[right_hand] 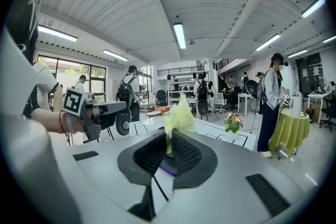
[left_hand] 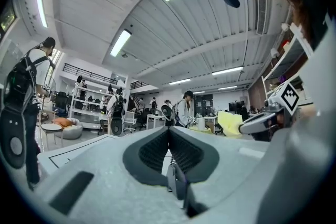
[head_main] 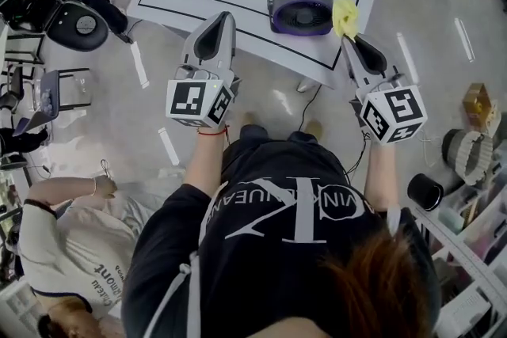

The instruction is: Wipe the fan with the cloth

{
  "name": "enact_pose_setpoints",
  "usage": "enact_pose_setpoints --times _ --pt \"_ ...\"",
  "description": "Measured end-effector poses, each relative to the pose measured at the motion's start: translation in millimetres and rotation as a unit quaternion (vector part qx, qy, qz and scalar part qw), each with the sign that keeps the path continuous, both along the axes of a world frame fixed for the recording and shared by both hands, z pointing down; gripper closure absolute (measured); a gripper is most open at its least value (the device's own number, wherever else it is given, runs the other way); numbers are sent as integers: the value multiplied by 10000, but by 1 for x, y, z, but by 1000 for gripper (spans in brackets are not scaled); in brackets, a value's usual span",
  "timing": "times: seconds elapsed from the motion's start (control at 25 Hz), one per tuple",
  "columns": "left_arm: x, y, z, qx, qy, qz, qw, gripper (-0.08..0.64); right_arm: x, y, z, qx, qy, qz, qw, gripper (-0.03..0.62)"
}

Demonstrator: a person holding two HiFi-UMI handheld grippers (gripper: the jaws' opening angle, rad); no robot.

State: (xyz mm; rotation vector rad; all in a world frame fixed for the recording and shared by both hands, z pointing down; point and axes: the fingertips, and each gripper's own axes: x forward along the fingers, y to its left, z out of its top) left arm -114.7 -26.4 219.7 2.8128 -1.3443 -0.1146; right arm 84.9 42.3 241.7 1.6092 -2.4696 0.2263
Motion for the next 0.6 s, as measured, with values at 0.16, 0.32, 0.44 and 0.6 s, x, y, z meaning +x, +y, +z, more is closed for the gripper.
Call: enact_pose_setpoints --times 0.16,0.32,0.44,0.6 --pt "-2 -3 -3 24 44 -27 10000 549 3 -1 -2 37 14 43 10000 565" --pt "-4 -5 -5 35 99 -74 9999 549 5 0 -2 49 24 61 10000 565" --pt "-3 -5 -4 16 120 -78 9999 549 6 1 -2 35 12 53 10000 565" --pt "0 -5 -4 -4 125 -71 9999 549 7 1 -1 3 25 15 10000 565"
